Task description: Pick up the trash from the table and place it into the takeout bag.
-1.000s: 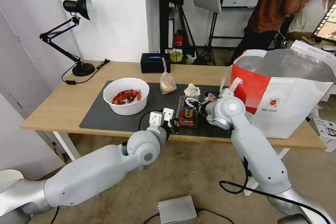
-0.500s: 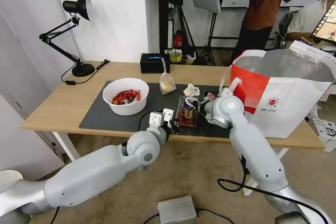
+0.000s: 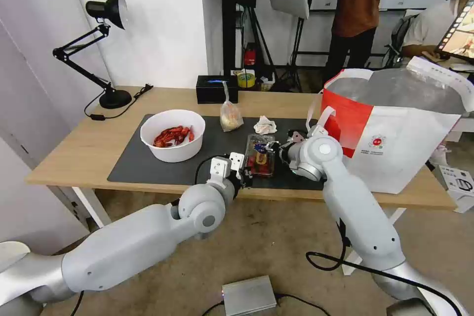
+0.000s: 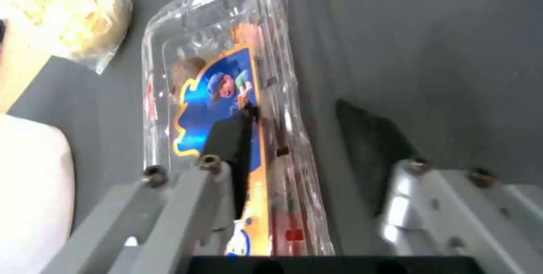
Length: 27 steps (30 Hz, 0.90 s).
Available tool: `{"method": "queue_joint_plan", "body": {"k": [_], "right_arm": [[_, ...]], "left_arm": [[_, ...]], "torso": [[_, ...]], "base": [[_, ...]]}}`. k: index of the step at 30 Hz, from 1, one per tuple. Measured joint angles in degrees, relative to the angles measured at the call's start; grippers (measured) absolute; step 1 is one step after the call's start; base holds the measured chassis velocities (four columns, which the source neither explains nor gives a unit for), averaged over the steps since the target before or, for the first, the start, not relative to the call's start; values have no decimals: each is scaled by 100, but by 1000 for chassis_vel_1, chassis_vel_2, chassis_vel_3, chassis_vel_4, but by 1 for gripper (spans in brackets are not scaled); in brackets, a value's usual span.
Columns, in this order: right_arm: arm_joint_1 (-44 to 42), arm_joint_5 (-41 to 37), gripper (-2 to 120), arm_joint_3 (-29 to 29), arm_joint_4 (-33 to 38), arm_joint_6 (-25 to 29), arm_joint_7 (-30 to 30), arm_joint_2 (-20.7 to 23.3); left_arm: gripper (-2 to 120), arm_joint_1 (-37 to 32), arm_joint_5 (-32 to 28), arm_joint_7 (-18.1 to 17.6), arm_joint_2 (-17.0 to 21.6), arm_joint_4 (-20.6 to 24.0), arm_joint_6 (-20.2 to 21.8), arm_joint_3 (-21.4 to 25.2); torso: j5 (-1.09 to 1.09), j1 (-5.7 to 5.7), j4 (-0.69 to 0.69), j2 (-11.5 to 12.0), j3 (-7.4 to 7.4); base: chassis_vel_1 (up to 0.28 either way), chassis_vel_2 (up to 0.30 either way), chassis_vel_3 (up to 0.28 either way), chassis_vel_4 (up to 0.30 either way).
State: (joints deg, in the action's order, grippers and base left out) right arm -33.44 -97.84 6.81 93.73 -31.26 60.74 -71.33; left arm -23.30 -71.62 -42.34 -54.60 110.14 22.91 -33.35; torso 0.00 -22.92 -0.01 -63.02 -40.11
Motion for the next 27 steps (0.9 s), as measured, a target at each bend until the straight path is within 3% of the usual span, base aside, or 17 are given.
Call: {"method": "queue_joint_plan", "body": {"k": [1, 8, 25, 27], "right_arm": [[-7, -6, 32, -14, 3, 0, -4, -4], [-41, -14, 3, -6, 78, 0, -12, 57], [-101, -23, 0, 29, 169, 6, -7, 124], [-108, -27, 0, 38, 182, 7, -2, 125]], "left_arm": [[0, 0, 2, 2, -6, 1, -3, -1], [0, 22, 4, -6, -31, 6, -9, -11], [1, 91, -24, -183, -38, 89, -32, 80], [10, 88, -43, -210, -27, 119, -32, 141]], "torso": [[5, -1, 10, 1, -1], [2, -1, 4, 1, 0], [-1, 0, 1, 0, 0], [-1, 0, 1, 0, 0]], "base": [[0, 0, 0, 0], [0, 0, 0, 0], [0, 0, 0, 0], [0, 0, 0, 0]]}}
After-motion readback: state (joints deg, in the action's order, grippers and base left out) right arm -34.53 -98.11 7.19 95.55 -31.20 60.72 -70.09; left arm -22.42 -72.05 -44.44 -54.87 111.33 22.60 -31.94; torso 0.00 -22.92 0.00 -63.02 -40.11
